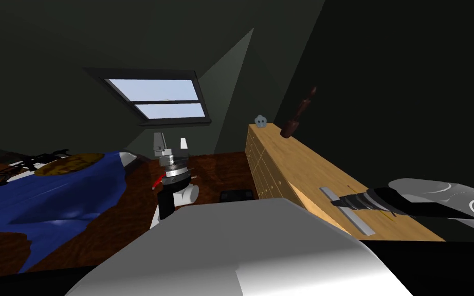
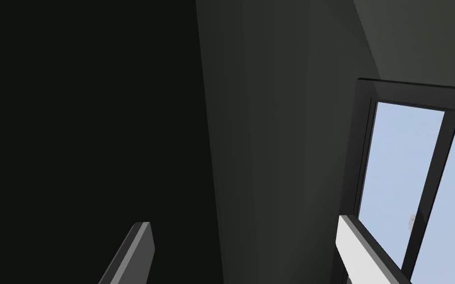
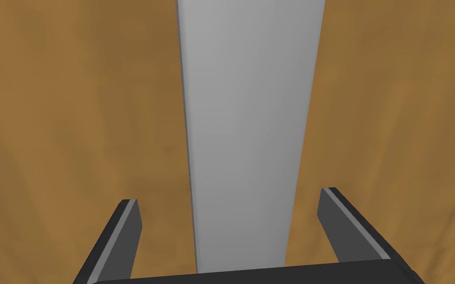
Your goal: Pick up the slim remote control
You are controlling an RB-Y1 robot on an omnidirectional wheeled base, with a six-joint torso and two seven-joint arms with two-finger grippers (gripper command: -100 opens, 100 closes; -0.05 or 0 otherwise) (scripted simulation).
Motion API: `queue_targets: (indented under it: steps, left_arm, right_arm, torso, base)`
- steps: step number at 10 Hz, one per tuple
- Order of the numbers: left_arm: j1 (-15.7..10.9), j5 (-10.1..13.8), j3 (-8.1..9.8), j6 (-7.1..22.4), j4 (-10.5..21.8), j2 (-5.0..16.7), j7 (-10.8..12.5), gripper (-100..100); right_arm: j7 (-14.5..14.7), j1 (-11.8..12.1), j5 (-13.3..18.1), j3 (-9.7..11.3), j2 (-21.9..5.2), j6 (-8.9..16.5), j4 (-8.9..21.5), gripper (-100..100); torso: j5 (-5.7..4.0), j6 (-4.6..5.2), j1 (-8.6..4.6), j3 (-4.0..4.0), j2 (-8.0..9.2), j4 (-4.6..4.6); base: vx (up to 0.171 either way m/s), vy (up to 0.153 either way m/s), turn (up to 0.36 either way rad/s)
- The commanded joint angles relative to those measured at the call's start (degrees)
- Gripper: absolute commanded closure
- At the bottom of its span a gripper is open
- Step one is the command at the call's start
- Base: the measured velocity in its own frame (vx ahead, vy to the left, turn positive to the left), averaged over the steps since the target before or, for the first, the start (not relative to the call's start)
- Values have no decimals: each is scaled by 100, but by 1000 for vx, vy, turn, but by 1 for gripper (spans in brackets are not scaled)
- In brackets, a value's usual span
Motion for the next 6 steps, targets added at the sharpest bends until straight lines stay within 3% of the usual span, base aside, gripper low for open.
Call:
queue_targets:
  steps: [1,3,4,5,6]
  left_arm:
    - [0,0,0,0,0,0,0,0]
    - [1,0,0,0,0,0,0,0]
    - [1,0,0,0,0,0,0,0]
    - [2,0,1,0,0,0,0,0]
    - [3,0,1,-1,-1,0,0,0]
  right_arm:
    - [-180,25,-44,19,58,22,66,-100]
    - [-388,39,-77,44,158,40,176,-100]
    - [-316,45,-72,39,118,58,106,-100]
    - [-342,45,-73,40,124,65,110,100]
    - [-339,45,-73,40,123,65,111,100]
  torso:
    - [0,0,0,0,0,0]
    - [0,3,0,-7,-12,-3]
    - [1,2,4,-8,-13,-3]
    - [1,8,1,-18,-34,-6]
    - [0,6,-1,-30,-52,-11]
  base:
    - [-148,-10,334]
    - [-143,7,226]
    - [-61,7,42]
    - [-11,1,-11]
    - [-5,0,-1]
